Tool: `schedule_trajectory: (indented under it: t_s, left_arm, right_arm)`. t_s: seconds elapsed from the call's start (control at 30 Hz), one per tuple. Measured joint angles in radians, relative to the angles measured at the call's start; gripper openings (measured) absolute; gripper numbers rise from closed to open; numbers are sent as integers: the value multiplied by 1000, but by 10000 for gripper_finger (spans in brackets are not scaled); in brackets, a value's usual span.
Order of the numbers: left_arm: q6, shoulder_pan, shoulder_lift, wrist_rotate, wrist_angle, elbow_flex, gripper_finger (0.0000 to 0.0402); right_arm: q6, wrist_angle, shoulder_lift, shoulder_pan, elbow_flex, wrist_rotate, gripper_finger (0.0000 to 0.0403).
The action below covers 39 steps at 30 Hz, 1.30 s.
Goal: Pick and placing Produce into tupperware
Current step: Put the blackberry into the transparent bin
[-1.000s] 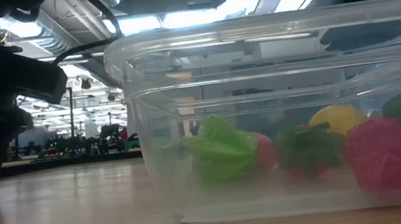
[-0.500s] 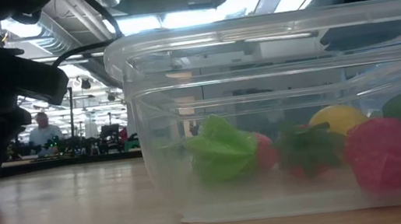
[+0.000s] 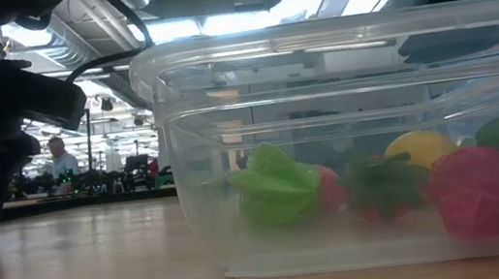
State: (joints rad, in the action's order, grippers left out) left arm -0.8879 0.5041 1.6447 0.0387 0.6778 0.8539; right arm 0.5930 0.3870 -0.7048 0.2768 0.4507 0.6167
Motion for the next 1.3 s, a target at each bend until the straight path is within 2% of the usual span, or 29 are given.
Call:
schedule_trajectory:
  t_s: [0.27, 0.6, 0.73, 0.93, 1.1, 1.3]
  left_arm:
    - [-10, 0, 0, 1, -5, 0, 167]
    - [-26, 0, 1, 1, -12, 0, 88]
    - [-28, 0, 0, 0, -12, 1, 84]
    - [-54, 0, 1, 1, -14, 1, 105]
    - [-52, -8, 0, -3, -9, 6, 83]
    - [-16, -49, 2, -5, -22, 74, 85]
  right_arm:
    - [0, 0, 0, 0, 0, 0, 208]
    - [0, 0, 0, 0, 0, 0, 208]
    - [0, 0, 0, 0, 0, 0, 208]
    - [0, 0, 0, 0, 0, 0, 208]
    - [0, 0, 0, 0, 0, 0, 208]
    - [0, -1, 0, 0, 0, 0, 208]
